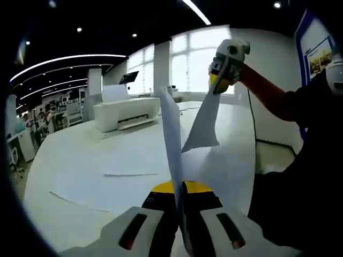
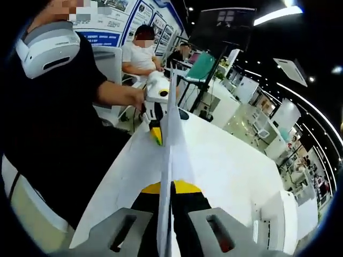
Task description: Organize the stack of printing papers by aligning and flattening the scattered papers on the table
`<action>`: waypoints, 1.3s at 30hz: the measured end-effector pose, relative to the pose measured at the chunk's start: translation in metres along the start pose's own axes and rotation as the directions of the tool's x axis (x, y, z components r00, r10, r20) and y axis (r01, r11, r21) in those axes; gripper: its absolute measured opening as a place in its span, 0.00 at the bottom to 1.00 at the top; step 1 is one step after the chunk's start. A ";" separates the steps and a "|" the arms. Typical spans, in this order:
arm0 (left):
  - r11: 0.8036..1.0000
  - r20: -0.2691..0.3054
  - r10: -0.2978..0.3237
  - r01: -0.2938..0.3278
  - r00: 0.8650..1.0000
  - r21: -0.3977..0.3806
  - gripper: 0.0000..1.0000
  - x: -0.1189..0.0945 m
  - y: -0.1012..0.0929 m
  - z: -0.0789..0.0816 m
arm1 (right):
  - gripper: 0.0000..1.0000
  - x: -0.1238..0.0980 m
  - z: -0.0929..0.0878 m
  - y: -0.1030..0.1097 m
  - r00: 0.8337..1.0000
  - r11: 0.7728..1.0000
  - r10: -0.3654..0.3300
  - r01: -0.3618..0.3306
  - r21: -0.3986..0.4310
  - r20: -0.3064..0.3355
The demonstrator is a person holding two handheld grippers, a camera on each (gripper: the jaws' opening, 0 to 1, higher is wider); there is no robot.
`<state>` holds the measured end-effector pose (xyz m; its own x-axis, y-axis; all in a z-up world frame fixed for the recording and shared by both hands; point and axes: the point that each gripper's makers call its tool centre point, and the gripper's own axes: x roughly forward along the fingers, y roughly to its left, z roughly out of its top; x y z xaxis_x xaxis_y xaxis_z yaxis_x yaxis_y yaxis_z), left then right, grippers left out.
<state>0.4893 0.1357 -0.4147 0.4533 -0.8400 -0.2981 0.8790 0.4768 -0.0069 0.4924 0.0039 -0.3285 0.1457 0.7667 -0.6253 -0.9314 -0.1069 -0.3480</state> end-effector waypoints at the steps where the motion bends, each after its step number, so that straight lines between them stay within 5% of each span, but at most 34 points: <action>1: 1.000 0.001 -0.005 0.005 1.000 0.006 0.06 0.000 -0.002 0.001 | 0.00 0.001 0.000 0.000 1.000 1.000 0.002 -0.002 0.001 -0.003; 22: 0.997 0.006 -0.083 0.083 0.997 0.012 0.07 0.008 -0.018 0.003 | 0.00 0.027 -0.017 0.009 0.996 0.998 0.063 -0.061 0.029 -0.058; 39: 0.996 0.032 -0.092 0.093 0.995 -0.003 0.06 0.011 -0.018 0.006 | 0.00 0.057 -0.034 0.016 0.981 0.980 0.157 -0.141 0.143 -0.111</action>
<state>0.4791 0.1162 -0.4122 0.3746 -0.8883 -0.2658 0.9167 0.3978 -0.0373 0.4970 0.0247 -0.3932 0.0337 0.6653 -0.7458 -0.9807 -0.1219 -0.1531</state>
